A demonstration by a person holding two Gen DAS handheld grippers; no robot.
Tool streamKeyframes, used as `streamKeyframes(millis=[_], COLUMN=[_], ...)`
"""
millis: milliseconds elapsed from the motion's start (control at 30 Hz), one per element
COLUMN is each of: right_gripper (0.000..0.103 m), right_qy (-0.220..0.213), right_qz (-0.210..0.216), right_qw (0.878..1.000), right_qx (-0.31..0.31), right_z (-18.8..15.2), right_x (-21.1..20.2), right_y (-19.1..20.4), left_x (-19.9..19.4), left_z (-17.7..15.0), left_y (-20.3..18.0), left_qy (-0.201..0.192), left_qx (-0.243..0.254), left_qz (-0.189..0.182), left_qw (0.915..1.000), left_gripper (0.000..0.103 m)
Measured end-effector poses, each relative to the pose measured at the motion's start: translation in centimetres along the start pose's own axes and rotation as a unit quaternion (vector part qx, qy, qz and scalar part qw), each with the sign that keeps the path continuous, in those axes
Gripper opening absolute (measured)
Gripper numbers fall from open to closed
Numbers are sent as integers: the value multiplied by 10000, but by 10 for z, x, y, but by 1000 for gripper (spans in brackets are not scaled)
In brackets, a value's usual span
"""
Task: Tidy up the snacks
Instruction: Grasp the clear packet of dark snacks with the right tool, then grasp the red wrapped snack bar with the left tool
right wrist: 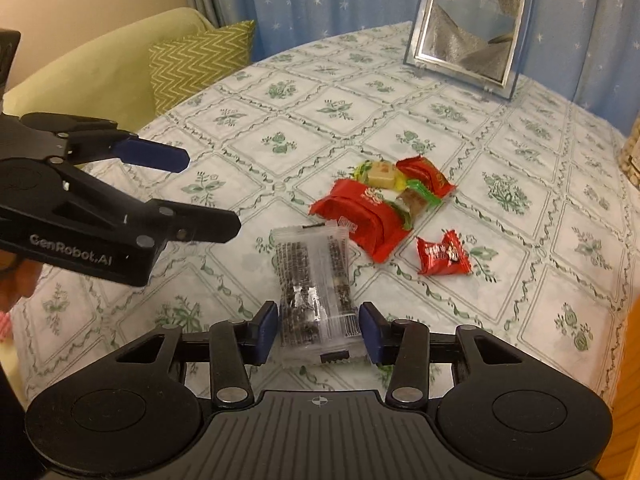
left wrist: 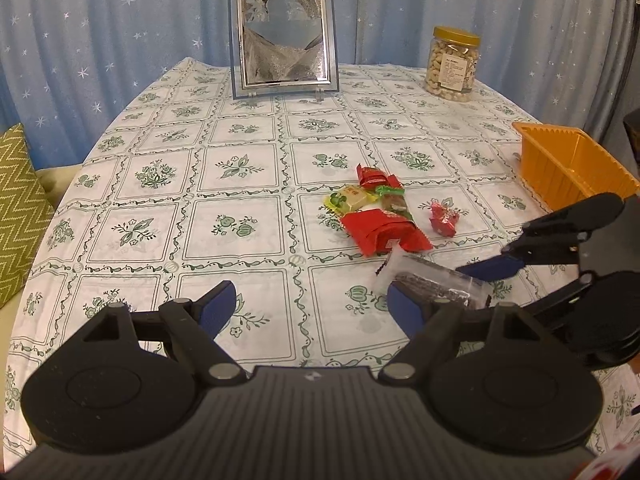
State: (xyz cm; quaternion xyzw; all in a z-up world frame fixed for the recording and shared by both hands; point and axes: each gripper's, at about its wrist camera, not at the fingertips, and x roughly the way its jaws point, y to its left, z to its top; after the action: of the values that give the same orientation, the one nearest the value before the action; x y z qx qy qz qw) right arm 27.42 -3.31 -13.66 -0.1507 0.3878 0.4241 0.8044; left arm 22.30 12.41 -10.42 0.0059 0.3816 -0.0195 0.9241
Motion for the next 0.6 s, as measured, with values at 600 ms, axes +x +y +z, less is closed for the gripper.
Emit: streamKeyframes(millis=[600], right_gripper=[38], right_qy=[-760], right_qz=[-615], right_qw=[9917], right_qx=[836], right_z=[6], right_x=[-45], right_y=[-18], left_x=[12], left_z=[9], left_y=[-9], left_qy=[-104], left_qx=[134], left_qz=[-50], left_qw=[9998], left_gripper=[81])
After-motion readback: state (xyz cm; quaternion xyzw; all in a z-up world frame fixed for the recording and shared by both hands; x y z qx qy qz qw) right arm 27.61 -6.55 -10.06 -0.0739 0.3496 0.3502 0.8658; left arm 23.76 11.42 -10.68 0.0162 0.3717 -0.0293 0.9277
